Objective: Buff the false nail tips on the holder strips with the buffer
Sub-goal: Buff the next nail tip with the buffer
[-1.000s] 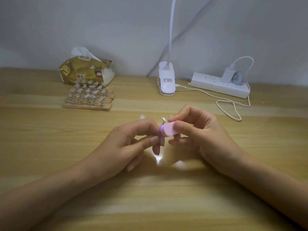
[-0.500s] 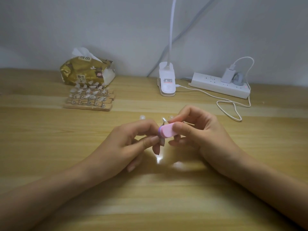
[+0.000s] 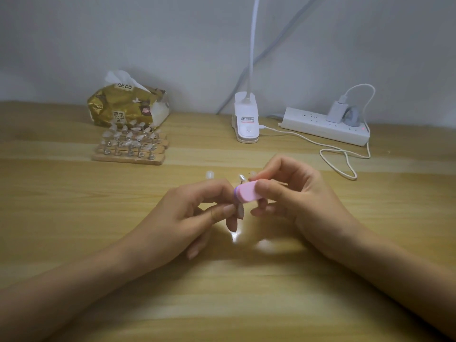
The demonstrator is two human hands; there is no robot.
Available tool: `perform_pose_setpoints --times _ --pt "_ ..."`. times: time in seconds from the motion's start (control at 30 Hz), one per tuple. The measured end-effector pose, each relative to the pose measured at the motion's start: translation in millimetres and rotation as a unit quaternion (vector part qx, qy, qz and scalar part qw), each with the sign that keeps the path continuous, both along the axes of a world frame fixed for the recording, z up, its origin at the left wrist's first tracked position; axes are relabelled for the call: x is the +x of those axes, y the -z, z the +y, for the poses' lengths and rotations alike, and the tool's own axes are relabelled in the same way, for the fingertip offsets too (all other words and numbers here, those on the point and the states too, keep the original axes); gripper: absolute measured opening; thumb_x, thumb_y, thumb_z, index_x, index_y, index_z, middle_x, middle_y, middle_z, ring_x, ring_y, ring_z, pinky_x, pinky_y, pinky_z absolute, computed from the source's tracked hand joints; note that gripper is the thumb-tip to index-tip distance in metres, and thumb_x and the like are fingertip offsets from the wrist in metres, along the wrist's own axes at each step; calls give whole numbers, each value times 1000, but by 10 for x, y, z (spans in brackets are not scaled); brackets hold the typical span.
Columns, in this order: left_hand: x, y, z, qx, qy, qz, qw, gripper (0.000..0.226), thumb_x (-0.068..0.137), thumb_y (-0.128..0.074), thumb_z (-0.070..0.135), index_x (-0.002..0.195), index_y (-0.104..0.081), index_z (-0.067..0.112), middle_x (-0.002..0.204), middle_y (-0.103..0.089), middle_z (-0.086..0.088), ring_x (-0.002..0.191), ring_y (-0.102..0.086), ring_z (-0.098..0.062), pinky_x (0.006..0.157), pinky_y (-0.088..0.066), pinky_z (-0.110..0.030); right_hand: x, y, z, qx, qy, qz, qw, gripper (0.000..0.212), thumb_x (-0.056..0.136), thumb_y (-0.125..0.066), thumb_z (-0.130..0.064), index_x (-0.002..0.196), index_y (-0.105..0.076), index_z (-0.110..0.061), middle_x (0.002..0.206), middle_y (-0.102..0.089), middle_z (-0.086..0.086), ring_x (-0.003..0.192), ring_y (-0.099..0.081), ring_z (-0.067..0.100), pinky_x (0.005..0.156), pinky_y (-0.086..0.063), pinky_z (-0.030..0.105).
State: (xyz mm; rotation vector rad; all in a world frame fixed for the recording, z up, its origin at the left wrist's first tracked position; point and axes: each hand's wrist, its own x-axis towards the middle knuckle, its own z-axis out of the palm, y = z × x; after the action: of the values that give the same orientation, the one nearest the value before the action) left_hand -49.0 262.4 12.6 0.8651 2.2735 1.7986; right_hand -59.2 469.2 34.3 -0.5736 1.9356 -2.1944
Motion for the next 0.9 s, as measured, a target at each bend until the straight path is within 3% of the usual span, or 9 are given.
perform_pose_setpoints --times 0.33,0.67,0.83,0.9 --pt "18 -22 10 1 3 5 1000 14 93 -58 35 86 -64 24 84 -69 -1 30 -40 -9 37 -30 -13 54 21 -39 15 -29 13 999 12 80 -76 -9 77 -69 -18 84 -72 2 71 -68 16 62 -57 23" --pt "26 -22 -2 11 7 -4 1000 11 96 -53 24 90 -61 21 87 -71 -3 30 -39 -11 38 -31 -12 -29 -6 43 -33 33 -11 999 14 72 -81 -21 71 -67 -23 90 -69 11 66 -61 11 66 -58 24" --pt "18 -27 -5 5 12 6 1000 13 98 -52 26 92 -59 17 91 -73 -2 30 -41 -11 39 -34 -14 24 35 -15 -16 -35 -15 999 7 79 -73 -12 77 -67 -15 83 -70 3 67 -62 11 62 -57 22" --pt "12 -24 -10 13 7 -2 1000 11 97 -52 25 91 -59 19 91 -73 -3 30 -40 -10 38 -33 -14 7 12 -2 -9 -11 -29 999 12 77 -79 -13 75 -67 -16 85 -70 6 66 -59 12 62 -57 22"
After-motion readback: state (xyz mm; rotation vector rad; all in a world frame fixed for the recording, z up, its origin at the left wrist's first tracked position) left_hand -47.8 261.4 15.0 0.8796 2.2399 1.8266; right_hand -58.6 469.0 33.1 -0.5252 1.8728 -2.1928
